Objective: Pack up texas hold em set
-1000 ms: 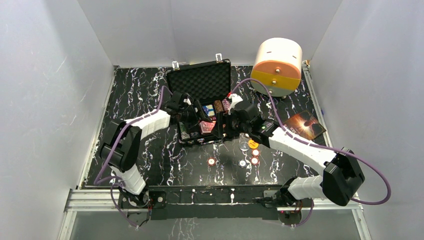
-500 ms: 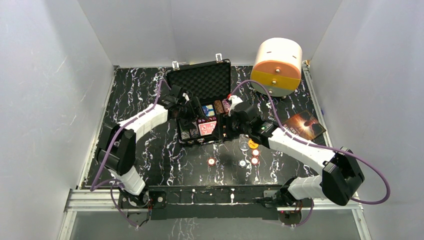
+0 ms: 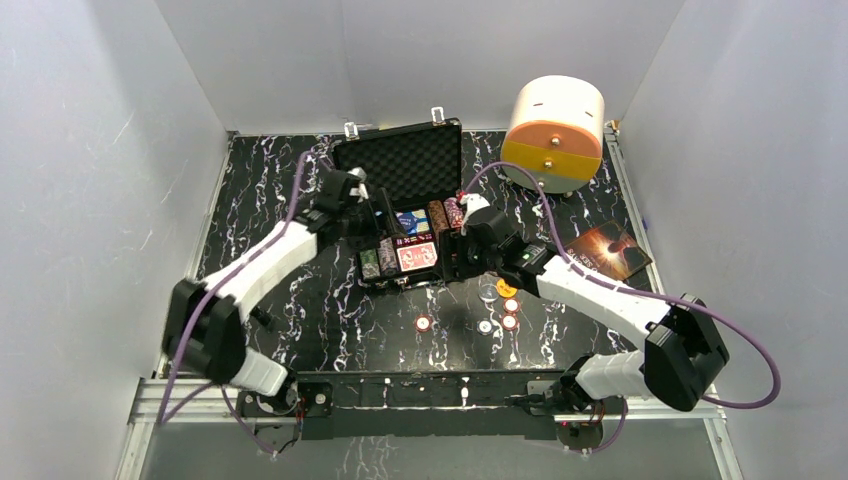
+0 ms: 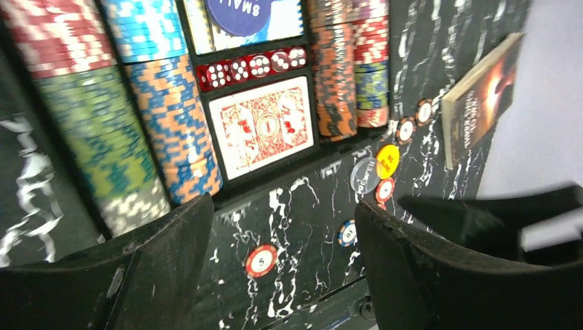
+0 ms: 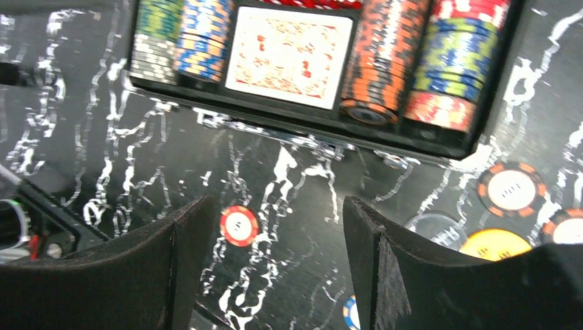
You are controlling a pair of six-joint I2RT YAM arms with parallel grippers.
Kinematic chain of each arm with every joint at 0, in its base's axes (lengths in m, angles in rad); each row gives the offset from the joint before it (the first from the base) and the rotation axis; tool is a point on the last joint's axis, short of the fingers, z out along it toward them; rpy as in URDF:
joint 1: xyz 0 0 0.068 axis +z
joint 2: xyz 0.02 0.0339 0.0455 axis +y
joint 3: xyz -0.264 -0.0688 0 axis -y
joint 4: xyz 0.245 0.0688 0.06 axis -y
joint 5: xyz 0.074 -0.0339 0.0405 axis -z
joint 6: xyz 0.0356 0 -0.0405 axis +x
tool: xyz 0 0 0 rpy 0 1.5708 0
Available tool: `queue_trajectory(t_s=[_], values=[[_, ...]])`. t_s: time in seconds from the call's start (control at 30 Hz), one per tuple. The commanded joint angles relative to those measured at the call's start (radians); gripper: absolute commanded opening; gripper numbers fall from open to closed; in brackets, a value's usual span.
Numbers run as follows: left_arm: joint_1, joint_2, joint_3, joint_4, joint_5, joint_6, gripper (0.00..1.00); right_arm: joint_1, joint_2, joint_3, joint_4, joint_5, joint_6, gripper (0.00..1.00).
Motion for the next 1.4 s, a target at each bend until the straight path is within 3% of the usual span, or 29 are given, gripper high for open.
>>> queue_trajectory(t_s=[0.0, 0.2, 0.33, 0.47, 0.9, 1.37], values=[[-0.004, -0.290, -0.086, -0.027, -0.129, 0.118, 0.75, -0.010, -0.065, 0.016, -0.120, 0.162, -0.023, 0.77], [-0.004, -0.578, -0.208, -0.077, -0.225, 0.197, 0.83, -0.054, -0.089, -0.001, -0.277, 0.353, -0.014, 0.78], [-0.004, -0.696, -0.255, -0.084, -0.242, 0.227, 0.86, -0.066, -0.063, -0.011, -0.316, 0.370, -0.005, 0.78], [-0.004, -0.766, -0.284, -0.106, -0.284, 0.230, 0.98, -0.066, -0.017, -0.021, -0.311, 0.329, -0.020, 0.78], [-0.004, -0.868, -0.390, -0.145, -0.312, 0.218, 0.98, -0.065, 0.206, 0.002, -0.266, 0.254, -0.039, 0.72], [-0.005, -0.883, -0.407, -0.154, -0.331, 0.210, 0.98, -0.051, 0.269, -0.015, -0.227, 0.256, -0.040, 0.61]])
